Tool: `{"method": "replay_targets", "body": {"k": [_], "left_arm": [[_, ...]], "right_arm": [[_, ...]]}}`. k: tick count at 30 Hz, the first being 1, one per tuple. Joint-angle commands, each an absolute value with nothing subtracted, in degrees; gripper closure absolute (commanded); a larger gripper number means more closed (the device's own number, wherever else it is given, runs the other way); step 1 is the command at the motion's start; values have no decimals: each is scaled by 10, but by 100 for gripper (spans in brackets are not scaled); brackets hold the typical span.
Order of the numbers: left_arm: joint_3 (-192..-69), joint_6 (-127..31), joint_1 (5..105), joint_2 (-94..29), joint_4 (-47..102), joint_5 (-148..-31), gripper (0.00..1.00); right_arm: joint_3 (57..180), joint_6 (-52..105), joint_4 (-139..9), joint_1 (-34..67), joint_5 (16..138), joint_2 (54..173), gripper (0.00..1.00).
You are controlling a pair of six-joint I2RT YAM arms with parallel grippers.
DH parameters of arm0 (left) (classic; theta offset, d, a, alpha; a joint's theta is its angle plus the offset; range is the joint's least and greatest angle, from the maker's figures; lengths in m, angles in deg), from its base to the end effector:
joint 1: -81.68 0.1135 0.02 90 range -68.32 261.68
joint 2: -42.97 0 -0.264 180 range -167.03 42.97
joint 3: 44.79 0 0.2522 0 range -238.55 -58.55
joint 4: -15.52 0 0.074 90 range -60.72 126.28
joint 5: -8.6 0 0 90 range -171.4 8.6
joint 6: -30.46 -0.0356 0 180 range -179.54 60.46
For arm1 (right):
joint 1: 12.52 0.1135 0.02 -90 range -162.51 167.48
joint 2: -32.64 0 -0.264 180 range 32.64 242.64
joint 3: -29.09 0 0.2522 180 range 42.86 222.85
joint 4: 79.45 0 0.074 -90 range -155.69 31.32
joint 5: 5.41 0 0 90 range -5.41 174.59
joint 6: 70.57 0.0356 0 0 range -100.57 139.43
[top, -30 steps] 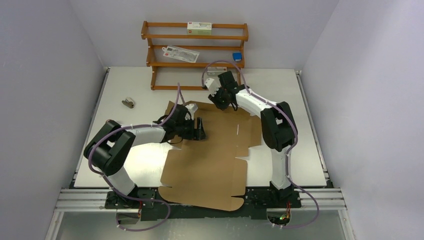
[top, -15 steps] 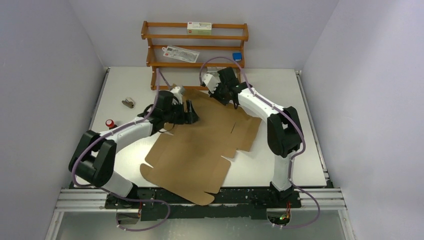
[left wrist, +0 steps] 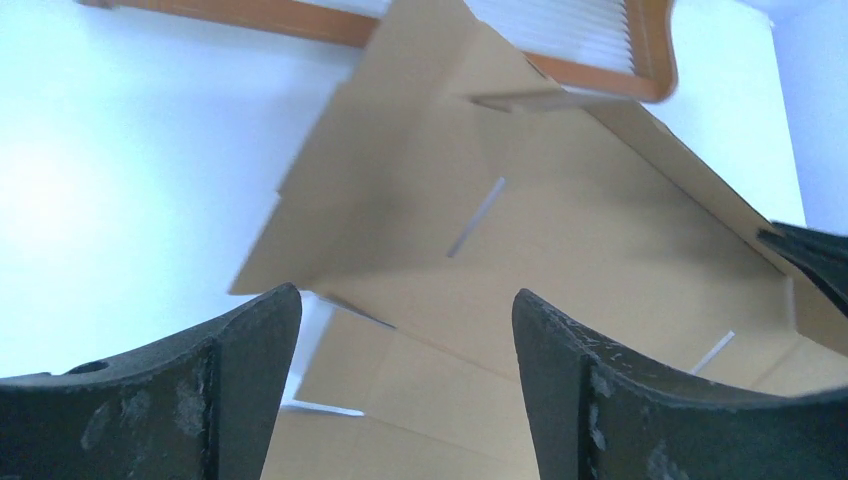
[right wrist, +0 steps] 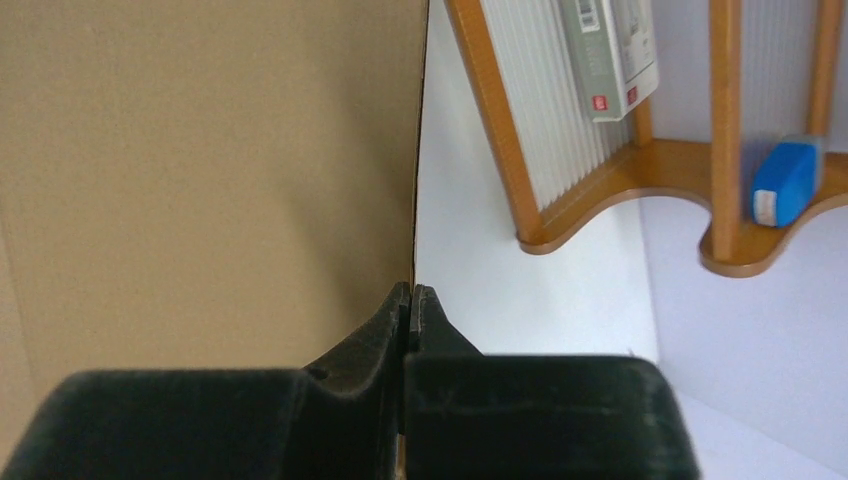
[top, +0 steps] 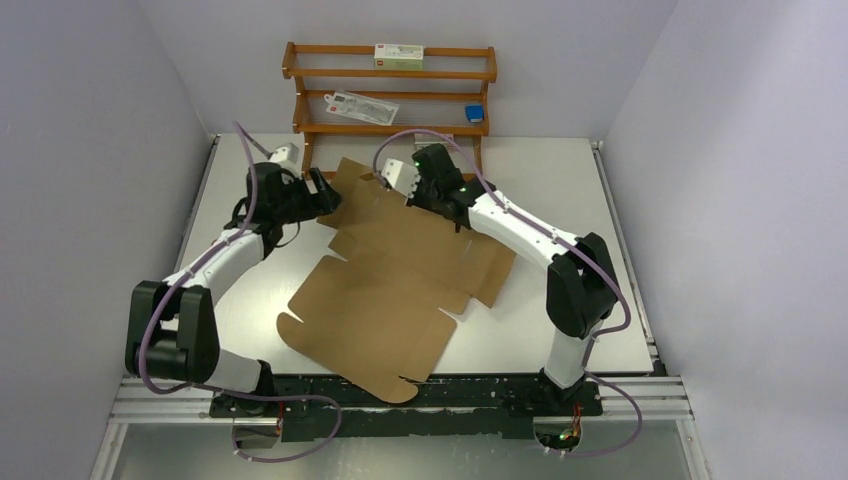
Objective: Fold the paper box
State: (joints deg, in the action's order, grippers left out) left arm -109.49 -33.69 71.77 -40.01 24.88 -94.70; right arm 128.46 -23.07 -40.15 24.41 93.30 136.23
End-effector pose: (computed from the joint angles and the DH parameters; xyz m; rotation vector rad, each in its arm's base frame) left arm 0.3172 -0.0637 0.2460 -0.1439 2.0929 -0.6210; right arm 0.3332 0.2437 0.2764 -1.4296 1.8403 -0.2258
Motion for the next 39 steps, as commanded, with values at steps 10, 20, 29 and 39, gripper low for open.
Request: {"method": "replay_targets", "body": {"k": [10,20,29,39], "left_arm": [[-1039,-387,821,-397,95,-1054,18],[-1027,-444,830,-455,4,-1100,20],[-1079,-485,834,-529,-49,-1187,23],[-1124,-535,834,-582,-67,-1266,27]], "right_arm": [[1293,-386,-456,325,1123,1326,100],[1237,-422,-493,366,1169,1304,100],[1187,-415,-506,377,1174,1278,100],[1175,-431,-526,400,1197,1278,100]]}}
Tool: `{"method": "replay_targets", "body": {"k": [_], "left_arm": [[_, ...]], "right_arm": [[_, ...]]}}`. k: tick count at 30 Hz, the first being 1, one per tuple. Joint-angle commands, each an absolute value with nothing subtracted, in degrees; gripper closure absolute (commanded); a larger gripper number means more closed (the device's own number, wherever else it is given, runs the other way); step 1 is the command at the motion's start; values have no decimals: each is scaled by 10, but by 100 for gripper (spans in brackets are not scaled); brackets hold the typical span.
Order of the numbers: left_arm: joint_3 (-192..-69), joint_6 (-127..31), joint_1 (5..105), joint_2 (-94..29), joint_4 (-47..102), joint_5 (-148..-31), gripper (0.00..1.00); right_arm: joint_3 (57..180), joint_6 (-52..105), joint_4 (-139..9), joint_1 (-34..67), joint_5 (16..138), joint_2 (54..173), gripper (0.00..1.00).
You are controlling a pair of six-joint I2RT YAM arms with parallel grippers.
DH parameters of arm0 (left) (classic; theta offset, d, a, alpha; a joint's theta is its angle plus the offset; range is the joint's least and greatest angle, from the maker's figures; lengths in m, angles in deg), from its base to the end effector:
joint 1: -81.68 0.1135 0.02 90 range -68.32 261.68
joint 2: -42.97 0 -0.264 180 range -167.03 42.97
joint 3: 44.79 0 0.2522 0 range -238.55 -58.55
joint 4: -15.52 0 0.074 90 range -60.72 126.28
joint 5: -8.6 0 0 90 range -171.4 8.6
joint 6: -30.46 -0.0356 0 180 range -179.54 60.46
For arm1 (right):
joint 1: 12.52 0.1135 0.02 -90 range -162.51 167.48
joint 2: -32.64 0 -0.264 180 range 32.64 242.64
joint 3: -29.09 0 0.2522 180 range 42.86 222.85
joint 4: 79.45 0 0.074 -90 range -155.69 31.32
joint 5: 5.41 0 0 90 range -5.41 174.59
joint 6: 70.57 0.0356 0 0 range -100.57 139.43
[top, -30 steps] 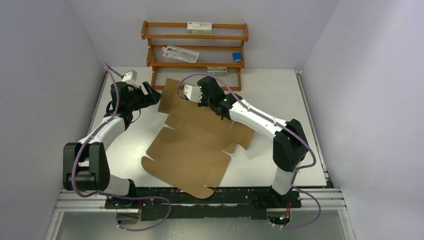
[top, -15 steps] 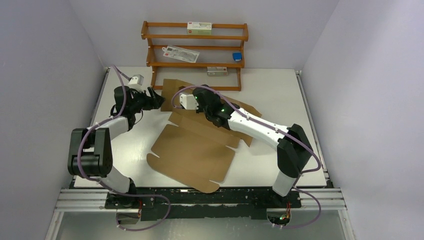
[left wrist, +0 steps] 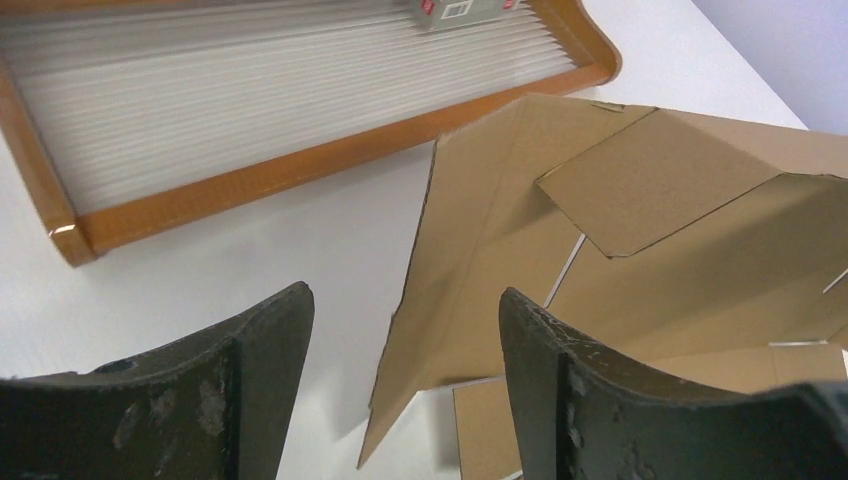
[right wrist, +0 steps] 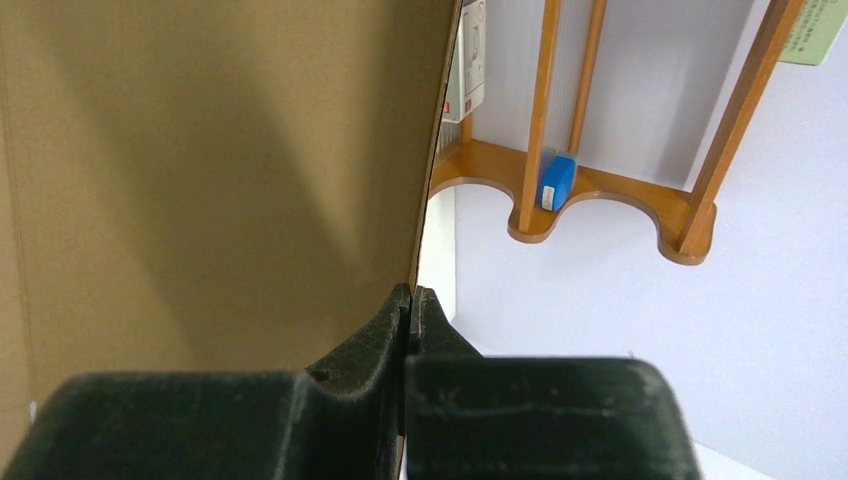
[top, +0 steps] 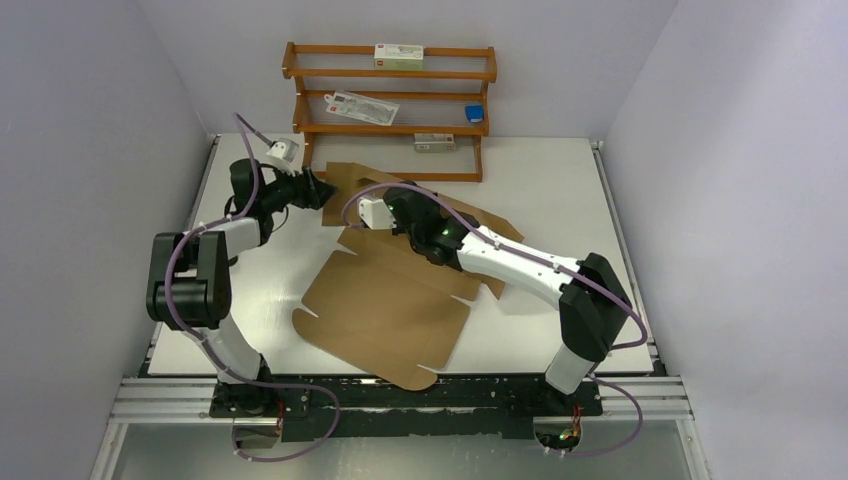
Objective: Fold the paper box
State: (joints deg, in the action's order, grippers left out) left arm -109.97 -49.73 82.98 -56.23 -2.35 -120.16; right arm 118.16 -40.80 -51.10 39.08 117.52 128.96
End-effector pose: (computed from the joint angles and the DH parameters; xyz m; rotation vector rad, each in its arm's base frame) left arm 0.3694 -0.0139 0.2047 0.2974 1.8258 -0.7271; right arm 0.2535 0.2887 0.2836 -1.5900 1.4683 -0.7133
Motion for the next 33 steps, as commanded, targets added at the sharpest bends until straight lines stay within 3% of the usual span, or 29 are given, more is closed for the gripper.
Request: {"method": "replay_targets", "body": {"k": [1,5,10,14,22,33], "left_arm": [[-1130,-540,835,-588,-66,-1273,28],[-1139,-545,835,-604,-77,-1295,36],[-1145,-547,835,-609,-80,-1305,67],[-1115,-537,835,-586,-120,-1306,81],[-1024,-497,828,-516,-206,-1267,90],[-926,-498,773,-429,-188,-1170,95]], "right_arm": [[1176,-433,-526,401,1200,1279,100],[1181,-434,-520,404,1208,1284,100],[1183,-446,-525,406,1218,1284,100],[1184,-468,-541,407,1234,1288,100],[1163,-515,-609,413,1255,1286,100],[1081,-536,-714,426,1291,1282,100]]}}
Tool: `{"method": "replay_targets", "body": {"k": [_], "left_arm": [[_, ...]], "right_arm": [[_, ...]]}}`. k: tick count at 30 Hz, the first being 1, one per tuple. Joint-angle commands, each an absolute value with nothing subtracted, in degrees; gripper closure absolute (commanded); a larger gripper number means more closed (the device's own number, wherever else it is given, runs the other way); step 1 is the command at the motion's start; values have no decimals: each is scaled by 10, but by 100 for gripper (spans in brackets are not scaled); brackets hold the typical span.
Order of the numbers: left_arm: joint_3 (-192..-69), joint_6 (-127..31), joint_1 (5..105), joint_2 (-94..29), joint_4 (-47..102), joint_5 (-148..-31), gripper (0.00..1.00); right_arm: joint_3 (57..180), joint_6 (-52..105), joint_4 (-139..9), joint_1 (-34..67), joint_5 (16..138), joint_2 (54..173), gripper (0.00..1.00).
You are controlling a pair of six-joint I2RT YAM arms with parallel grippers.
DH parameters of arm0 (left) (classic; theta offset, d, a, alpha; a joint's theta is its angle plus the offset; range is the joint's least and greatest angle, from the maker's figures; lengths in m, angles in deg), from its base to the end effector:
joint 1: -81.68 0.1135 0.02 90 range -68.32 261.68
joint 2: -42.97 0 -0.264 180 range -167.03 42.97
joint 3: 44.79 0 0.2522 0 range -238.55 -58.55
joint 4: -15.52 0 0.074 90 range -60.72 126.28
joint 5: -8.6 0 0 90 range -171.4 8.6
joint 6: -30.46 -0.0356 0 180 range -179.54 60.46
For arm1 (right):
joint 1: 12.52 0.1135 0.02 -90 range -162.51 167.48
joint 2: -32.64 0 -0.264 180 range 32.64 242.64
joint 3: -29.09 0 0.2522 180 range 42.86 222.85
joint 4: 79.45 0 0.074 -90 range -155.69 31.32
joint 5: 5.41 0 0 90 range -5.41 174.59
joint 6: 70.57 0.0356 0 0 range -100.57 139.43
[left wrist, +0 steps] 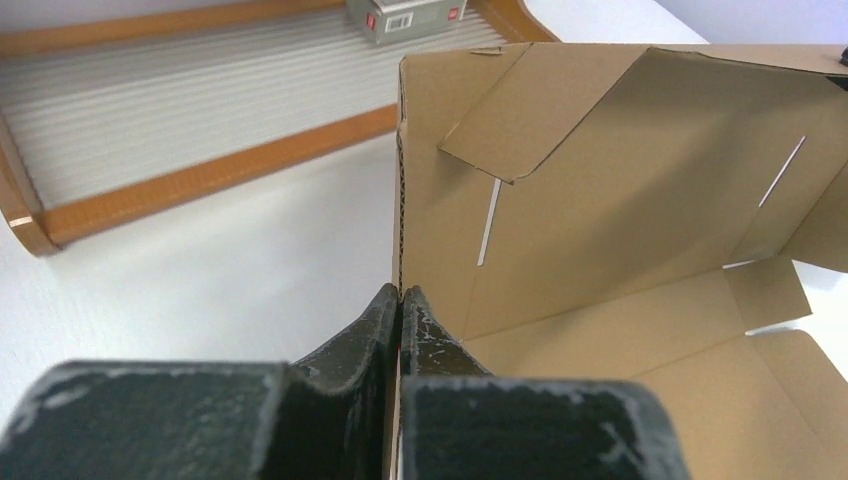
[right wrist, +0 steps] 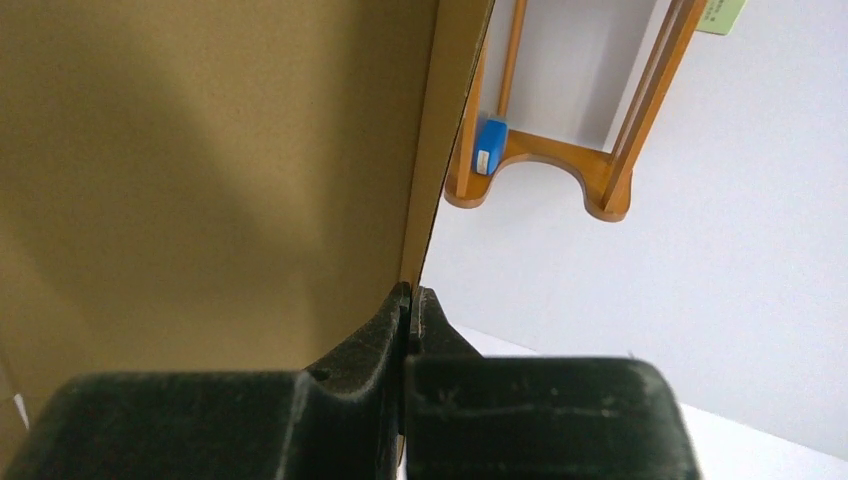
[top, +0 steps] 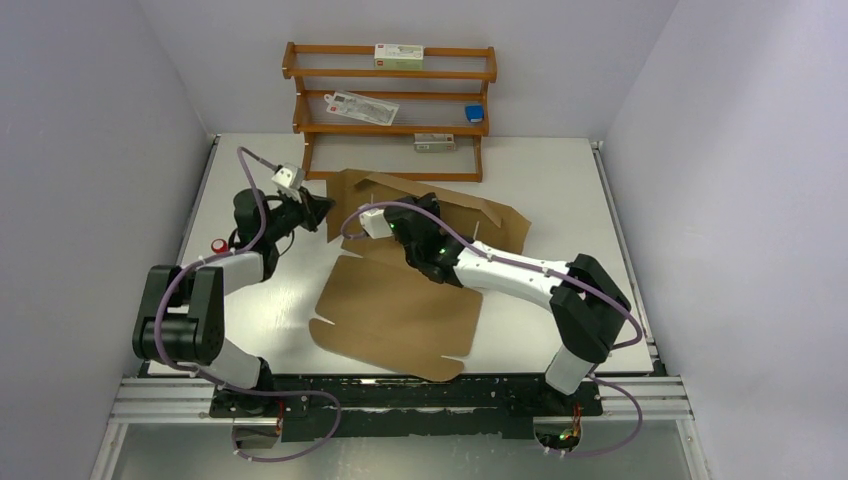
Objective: Fold the paper box
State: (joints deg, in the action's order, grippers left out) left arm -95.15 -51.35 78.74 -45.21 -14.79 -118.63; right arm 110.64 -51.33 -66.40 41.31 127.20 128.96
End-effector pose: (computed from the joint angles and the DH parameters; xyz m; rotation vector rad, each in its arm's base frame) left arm 0.3108 -0.0375 0.2093 0.4119 1.6735 -0.6946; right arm 0.2446 0.2938 0.2648 -1.5447 1.3399 -0.9445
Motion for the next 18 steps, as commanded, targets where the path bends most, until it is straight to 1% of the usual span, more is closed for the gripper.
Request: {"method": "replay_targets", "body": {"k": [1,9,18], "left_arm": [[-918,-490,771,-428,-197,-1167,95],[-877,-475,720,-412,-188,-1108,95],[-836,-432,664,-387,-213,-1080,95]], "right_arm": [[1074,-535,-720,431,1295,1281,100],[1039,-524,-740,457,1313,1273,100],[1013,-531,-792,470,1309,1265,100]]}}
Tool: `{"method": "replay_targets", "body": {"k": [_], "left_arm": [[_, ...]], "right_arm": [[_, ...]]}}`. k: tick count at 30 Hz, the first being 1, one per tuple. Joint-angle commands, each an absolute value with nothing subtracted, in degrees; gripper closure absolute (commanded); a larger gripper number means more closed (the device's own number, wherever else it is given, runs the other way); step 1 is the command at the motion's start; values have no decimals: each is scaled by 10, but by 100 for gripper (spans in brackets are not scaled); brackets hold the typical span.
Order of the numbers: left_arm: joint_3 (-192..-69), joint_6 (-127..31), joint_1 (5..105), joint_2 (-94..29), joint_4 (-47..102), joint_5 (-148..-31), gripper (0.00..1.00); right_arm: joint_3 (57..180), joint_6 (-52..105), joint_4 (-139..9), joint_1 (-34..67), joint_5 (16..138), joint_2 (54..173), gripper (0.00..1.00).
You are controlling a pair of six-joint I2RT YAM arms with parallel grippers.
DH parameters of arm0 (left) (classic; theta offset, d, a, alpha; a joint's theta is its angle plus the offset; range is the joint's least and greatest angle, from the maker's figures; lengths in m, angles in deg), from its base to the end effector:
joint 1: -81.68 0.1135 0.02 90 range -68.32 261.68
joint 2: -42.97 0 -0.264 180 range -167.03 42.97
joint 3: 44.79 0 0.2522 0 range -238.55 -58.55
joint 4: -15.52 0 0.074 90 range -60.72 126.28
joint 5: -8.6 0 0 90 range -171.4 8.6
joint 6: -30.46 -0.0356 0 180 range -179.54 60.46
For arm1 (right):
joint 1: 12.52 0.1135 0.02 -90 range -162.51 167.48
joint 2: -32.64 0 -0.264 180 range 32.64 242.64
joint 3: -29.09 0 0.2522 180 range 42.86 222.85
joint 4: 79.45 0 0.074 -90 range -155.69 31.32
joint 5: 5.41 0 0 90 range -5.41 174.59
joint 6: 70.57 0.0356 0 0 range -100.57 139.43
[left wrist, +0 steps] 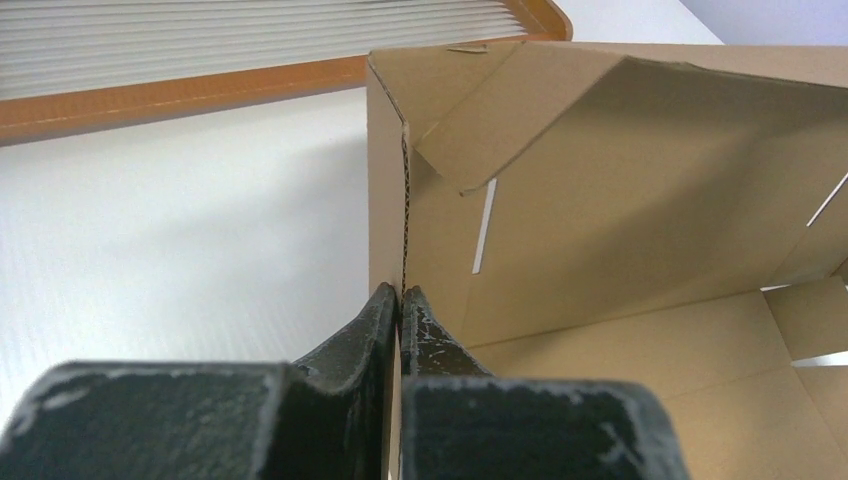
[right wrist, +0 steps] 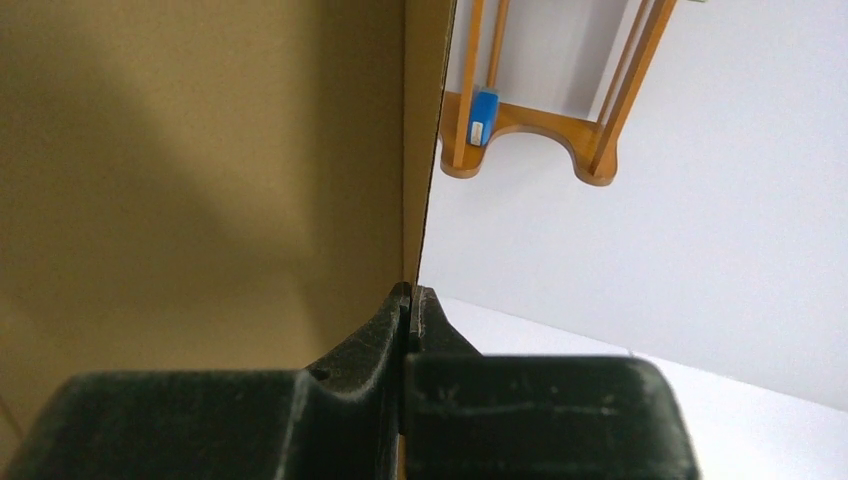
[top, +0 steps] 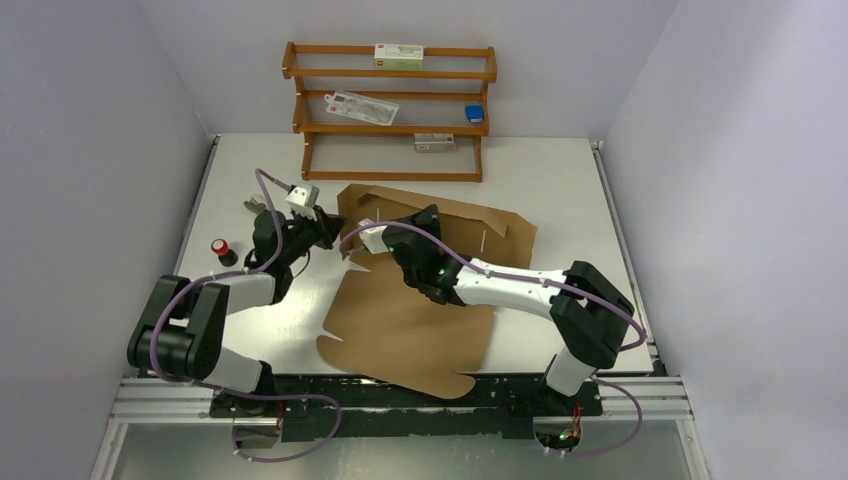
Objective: Fold the paper box
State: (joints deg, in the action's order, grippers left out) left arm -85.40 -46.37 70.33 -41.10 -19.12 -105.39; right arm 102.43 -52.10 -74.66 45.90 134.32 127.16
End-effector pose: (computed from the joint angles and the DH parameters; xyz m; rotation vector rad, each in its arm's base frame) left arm 0.2727 -0.0695 0.1863 0.2875 1.7350 -0.6740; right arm 0.2133 0.2952 0.2431 -1.4991 1.3117 -1.0174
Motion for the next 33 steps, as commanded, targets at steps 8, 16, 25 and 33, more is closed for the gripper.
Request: {"method": "replay_targets", "body": {"k": [8,16,25,33], "left_arm": [[-809,-426,648,-315,-177,-1089,95],[-805,-428,631,-264,-136,-1087,95],[-835,-463,627,-309,-157,-1030,95],[-842,-467,603,-360,-216,-990,95]], "right_arm": [[1026,-547,-857,453,1298,1278,100],[1023,-535,-902,448,1277,1293,100],[1018,-572,-1000,430,1242,1314,100],[1010,-604,-1048,426,1231,1329,100]]}}
